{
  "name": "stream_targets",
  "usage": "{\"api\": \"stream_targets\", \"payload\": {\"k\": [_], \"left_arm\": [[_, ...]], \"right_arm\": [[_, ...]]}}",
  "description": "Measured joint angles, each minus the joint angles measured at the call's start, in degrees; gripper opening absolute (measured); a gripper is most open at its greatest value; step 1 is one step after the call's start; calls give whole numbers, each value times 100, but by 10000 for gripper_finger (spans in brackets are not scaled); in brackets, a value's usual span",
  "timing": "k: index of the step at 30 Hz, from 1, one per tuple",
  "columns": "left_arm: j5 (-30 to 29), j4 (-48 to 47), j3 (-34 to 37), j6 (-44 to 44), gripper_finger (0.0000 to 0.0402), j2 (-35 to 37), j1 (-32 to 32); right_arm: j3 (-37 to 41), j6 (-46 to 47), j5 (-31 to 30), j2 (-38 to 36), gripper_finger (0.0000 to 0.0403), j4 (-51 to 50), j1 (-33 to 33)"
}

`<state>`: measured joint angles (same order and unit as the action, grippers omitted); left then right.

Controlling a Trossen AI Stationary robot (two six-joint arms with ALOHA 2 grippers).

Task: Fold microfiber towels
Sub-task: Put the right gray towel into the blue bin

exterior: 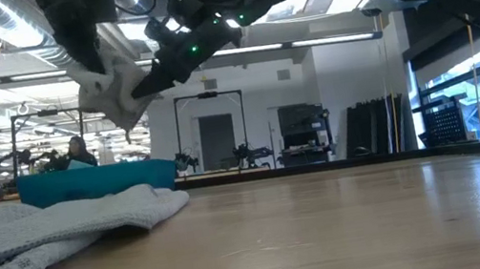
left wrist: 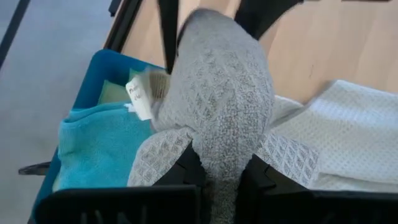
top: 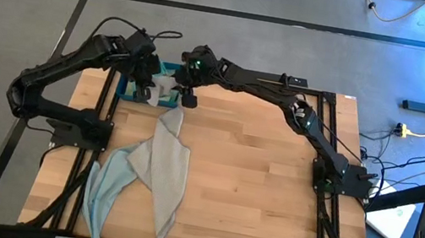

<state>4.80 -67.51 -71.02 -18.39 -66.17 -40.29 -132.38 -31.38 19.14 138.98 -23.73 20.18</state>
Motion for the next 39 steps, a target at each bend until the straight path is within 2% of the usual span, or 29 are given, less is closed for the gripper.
{"api": "stream_targets", "payload": {"k": [5,6,12,19,26,30,34,36,39], "left_arm": [[-645,-183,0,-183,32,-1,-81],[-774,-223,0,-287,32,-6,-121],[-661,-258,58,-487,31,-48,-397],[-488,-9,346,-848,38,-91,-468],[-291,615,1001,-721,40,-284,-480],[-313,1018,1418,-753,41,-390,-571],[-581,1270,1613,-893,41,-398,-614],[-948,1446,1657,-961,41,-398,-630],[-1269,1619,1713,-1432,41,-398,-754]], "right_arm": [[-2,-481,1,-7,42,-49,-2],[-10,-572,-4,-7,26,-54,0],[-30,-859,27,-14,35,-273,89],[-26,-1125,119,-20,25,-586,131],[-4,-1134,225,67,40,-891,154],[0,-1131,226,230,33,-870,192],[2,-1125,173,315,31,-687,233],[2,-1125,96,324,37,-587,251],[0,-1121,85,324,44,-448,332]]}}
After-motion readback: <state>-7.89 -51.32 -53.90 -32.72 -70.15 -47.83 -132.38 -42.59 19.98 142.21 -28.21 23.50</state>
